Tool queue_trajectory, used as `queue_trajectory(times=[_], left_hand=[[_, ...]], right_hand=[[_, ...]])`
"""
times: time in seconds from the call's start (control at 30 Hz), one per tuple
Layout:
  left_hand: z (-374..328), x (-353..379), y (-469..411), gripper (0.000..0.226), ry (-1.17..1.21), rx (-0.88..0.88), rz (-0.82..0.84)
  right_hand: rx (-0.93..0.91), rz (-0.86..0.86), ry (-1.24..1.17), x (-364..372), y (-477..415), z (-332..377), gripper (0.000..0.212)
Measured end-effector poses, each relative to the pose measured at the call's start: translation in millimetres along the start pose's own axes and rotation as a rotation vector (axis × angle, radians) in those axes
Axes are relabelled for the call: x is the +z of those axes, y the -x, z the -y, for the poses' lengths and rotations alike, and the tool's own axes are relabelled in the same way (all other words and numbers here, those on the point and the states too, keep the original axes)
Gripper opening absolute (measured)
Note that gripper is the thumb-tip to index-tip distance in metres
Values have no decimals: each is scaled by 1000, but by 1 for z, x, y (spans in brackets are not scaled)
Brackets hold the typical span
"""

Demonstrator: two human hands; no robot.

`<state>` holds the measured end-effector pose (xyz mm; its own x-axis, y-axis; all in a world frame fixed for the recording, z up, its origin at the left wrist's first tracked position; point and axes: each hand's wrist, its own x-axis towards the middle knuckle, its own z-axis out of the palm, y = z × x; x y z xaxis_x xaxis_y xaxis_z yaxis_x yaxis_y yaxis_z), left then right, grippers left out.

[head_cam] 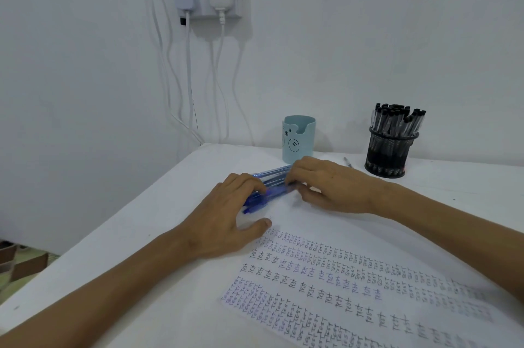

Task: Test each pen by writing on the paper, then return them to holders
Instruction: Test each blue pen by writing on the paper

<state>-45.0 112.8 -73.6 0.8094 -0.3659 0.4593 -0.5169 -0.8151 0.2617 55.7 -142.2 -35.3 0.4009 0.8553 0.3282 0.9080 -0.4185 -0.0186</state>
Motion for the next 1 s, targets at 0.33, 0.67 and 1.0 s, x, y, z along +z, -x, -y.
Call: queue_trajectory(times=[0.33,0.67,1.0], left_hand=[[1,-9,1,58,-16,153,157],[9,-20,3,73,-51,109,263],[6,-22,4,80,30,36,322]], right_hand=[[274,-222,-348,-5,-8,30,83],[558,-369,-986,1,-20,36,58],[590,-137,-1128,7,-11,44,13]])
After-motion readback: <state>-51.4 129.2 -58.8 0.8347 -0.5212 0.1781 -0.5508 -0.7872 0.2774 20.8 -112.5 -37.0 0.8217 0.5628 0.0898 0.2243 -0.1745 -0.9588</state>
